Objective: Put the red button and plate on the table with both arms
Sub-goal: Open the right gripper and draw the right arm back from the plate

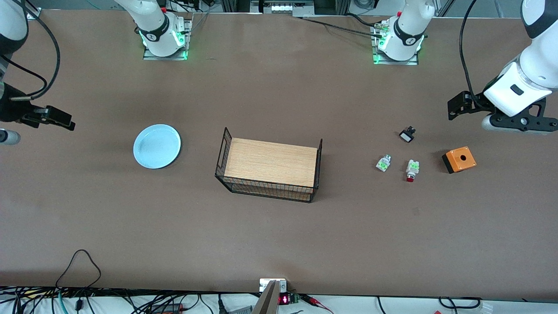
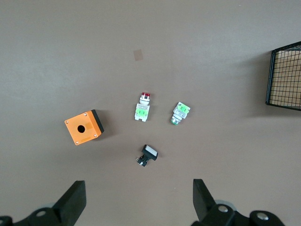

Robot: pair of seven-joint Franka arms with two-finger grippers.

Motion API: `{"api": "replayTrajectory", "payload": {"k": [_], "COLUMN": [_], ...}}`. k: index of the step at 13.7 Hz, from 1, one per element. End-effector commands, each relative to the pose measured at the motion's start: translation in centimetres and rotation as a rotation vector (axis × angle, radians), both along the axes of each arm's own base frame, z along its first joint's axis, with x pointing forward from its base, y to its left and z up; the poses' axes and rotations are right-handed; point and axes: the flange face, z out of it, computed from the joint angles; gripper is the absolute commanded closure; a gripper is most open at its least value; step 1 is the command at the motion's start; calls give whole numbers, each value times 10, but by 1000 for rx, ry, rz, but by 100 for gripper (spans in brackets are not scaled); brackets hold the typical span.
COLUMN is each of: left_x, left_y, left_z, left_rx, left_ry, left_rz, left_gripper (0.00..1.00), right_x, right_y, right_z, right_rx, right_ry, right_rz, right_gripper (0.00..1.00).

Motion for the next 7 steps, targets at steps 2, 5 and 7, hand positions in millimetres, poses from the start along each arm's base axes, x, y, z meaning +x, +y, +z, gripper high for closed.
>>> {"api": "replayTrajectory", "payload": {"k": [2,5,7], "left_x": [-2,-2,-2], "left_y": [-1,-1,0], "left_z": [6,6,6], "left_rx": [4,4,5], "left_ry": [2,2,2], "left_rz": [-12,-13,-12], "left_gripper": [0,0,0], "right_x": [-10,-8,-8], "right_y": [3,4,6], "right_z": [7,11,10], "right_rx": [-5,-4,-4], "right_ry": [-6,-15,-13], "right_rz": [10,32,33], "right_gripper": [0,0,0]}}
